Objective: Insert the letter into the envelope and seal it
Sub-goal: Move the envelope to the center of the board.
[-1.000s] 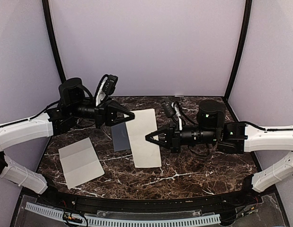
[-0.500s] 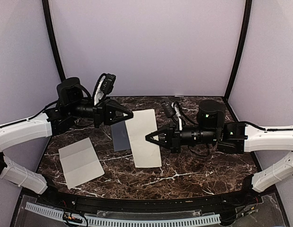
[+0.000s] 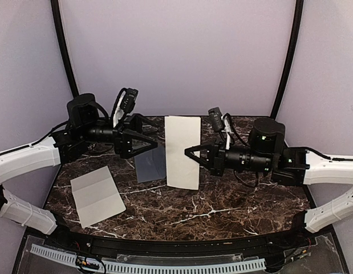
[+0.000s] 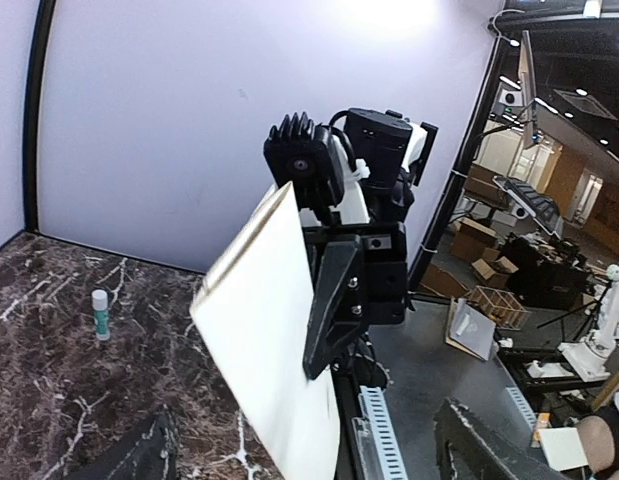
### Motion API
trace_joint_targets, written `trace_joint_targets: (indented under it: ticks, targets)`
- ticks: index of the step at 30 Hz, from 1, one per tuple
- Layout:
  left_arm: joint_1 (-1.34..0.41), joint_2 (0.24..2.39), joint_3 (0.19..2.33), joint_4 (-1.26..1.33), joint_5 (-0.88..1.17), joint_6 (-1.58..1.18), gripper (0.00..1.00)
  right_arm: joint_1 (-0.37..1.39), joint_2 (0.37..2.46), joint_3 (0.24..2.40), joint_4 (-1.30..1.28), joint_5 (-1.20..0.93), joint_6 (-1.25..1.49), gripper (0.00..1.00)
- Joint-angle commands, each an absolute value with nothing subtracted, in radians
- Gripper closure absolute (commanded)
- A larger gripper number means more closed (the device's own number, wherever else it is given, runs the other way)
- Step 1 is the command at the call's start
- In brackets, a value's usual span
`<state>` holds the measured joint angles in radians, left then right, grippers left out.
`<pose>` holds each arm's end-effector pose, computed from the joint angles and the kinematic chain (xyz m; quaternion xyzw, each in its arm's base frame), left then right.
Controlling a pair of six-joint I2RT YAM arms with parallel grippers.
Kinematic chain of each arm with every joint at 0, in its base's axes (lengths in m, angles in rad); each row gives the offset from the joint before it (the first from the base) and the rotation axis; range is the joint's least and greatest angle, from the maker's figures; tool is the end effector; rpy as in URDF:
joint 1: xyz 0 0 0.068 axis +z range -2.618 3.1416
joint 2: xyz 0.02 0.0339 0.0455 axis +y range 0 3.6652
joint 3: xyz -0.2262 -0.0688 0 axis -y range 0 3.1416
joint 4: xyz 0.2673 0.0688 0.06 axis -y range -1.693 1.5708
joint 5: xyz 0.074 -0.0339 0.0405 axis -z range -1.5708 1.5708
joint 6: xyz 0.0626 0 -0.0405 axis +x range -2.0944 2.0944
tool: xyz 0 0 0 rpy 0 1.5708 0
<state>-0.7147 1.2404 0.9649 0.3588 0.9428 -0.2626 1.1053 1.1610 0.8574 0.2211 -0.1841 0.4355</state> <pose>0.2165 -0.2549 0.3217 0.4609 0.5130 -0.5793 0.4346 0.1415 0.3072 0.2871 -0.2996 0.6714 0.5182 0.4369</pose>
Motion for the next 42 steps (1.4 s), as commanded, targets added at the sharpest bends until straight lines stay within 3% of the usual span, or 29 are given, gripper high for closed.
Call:
trace_joint_targets:
  ticks: [1,7,16,20,30,42]
  targets:
    - [-0.700,1.182,0.967,0.275,0.738,-0.177,0.04,1.107,1.112,0.830,0.225,-0.015,0.457,1.00]
    - [-0.692,1.190,0.994,0.159,0.409,-0.150,0.01,1.061,1.119,0.836,0.149,0.035,0.478,1.00]
    - [-0.683,1.334,1.099,0.039,0.223,-0.089,0.01,0.945,1.084,0.767,0.109,0.025,0.546,1.00]
    - [-0.625,1.522,1.251,-0.129,0.254,-0.180,0.07,0.935,1.048,0.742,0.099,0.030,0.544,1.00]
    - [-0.485,1.798,1.386,-0.123,0.354,-0.207,0.11,0.928,0.967,0.699,0.073,0.033,0.547,1.00]
    - [-0.396,2.074,1.583,-0.248,0.248,-0.233,0.12,0.926,0.892,0.617,0.093,0.015,0.587,1.00]
